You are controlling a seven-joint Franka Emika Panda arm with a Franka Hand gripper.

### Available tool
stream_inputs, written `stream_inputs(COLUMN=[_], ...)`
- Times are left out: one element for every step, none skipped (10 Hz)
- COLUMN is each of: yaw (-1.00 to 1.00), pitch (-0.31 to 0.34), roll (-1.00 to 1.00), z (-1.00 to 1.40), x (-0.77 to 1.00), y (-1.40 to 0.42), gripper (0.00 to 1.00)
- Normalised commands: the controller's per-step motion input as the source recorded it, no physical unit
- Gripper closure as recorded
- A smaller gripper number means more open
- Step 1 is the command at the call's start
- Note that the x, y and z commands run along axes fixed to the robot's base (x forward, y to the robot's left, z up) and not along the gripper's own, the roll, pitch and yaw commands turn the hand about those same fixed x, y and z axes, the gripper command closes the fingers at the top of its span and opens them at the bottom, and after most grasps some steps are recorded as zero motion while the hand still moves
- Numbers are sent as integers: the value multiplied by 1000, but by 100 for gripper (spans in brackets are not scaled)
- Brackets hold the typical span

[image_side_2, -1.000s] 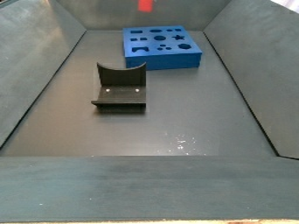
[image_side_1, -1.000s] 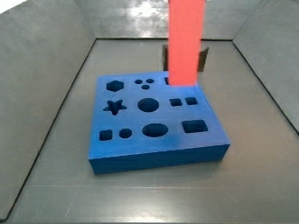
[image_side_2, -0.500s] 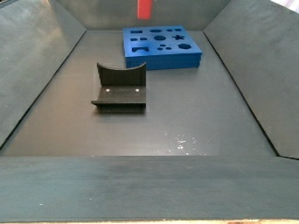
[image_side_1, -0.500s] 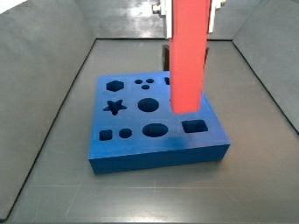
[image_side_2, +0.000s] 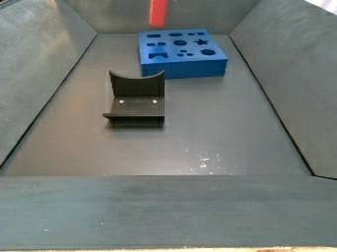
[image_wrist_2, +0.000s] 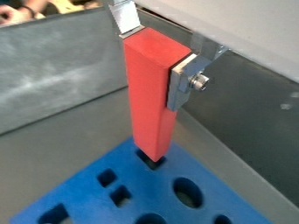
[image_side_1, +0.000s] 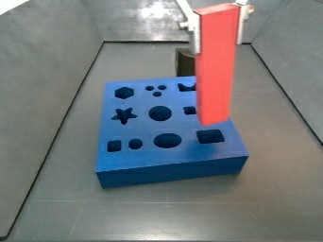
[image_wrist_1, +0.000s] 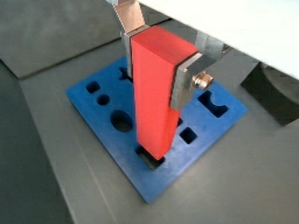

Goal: Pick up the rectangle object. Move up. Move to above the board. Insert the rectangle object.
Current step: Insert the rectangle object.

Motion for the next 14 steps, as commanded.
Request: stream_inputs(yaw=[0, 0, 0, 0, 0, 0, -106, -269, -74, 0, -320, -483, -283, 0], pitch=[0, 0, -131, -149, 0, 0, 0, 0, 80, 0, 0, 9, 9, 0], roll=[40, 23, 29, 260, 86, 0, 123, 383, 131, 0, 0, 86, 0, -49], z=[0, -29, -394, -500, 0, 0, -186, -331, -86, -23, -83, -114, 0, -11], x=[0, 0, 0, 0, 0, 0, 0, -60, 0, 9, 0, 0, 49, 0], y=[0, 0, -160, -257, 0, 34, 0, 0, 0, -31, 0, -140, -109, 0], gripper=[100, 100, 100, 100, 100, 100, 100, 100, 100, 100, 100, 100, 100, 100])
